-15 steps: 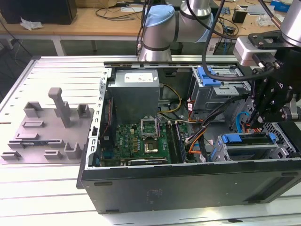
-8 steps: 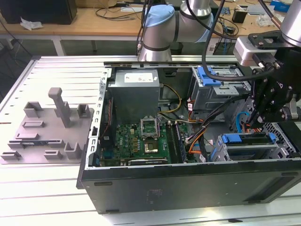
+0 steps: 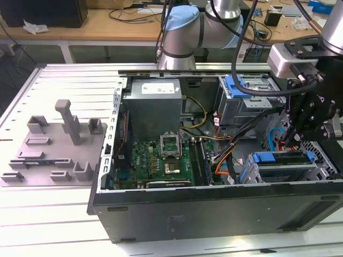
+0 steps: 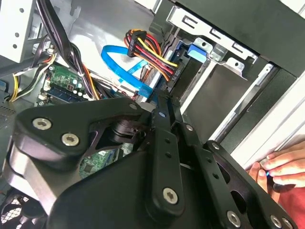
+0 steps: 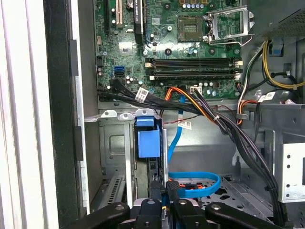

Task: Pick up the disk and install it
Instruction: 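Insert the second disk wire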

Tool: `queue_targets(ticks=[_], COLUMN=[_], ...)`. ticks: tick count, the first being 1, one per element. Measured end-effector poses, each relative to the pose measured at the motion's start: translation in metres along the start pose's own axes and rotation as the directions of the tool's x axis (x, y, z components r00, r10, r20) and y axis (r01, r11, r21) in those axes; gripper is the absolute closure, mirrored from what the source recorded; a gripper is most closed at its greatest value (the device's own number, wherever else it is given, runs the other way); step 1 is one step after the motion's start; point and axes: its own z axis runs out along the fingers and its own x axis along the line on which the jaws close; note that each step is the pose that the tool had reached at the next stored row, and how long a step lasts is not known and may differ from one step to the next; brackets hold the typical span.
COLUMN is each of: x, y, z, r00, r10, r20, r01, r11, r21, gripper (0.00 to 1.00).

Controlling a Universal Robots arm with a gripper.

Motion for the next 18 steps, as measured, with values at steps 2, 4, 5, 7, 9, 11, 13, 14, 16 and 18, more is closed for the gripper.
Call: queue_targets(ticks=[2,4,5,7,9,11,13,14,16,18], x=[0.0003,0.0004,0.0004,0.0005,0.0008,0.0013,0.0024,0.0029,0.0035,0.0039], y=[0.0000,0.0000,0.0000,0.0000,0.0002,0.0006,0.0008,0.0008,0.0008,0.0011], z=[0.0000,0.0000,0.0000,0.0000,0.0000,0.0000,0.0002,0.0003,0.0006,0.0009], r00=[1.0000,1.0000,1.0000,1.0000,1.0000,1.0000,0.9998,0.9998,0.9998,0.9998], r10=[0.000,0.000,0.000,0.000,0.000,0.000,0.001,0.001,0.001,0.001], r20=[0.0002,0.0002,0.0002,0.0004,0.0037,0.0098,0.0180,0.0196,0.0208,0.0215], r01=[0.000,0.000,0.000,0.000,0.000,0.000,-0.001,-0.001,-0.001,-0.001], r11=[1.0000,1.0000,1.0000,1.0000,1.0000,1.0000,1.0000,1.0000,1.0000,1.0000], r21=[-0.0001,0.0000,0.0000,0.0000,-0.0002,-0.0004,-0.0008,-0.0008,-0.0009,-0.0009], gripper=[0.84,0.84,0.84,0.84,0.84,0.84,0.84,0.84,0.84,0.84])
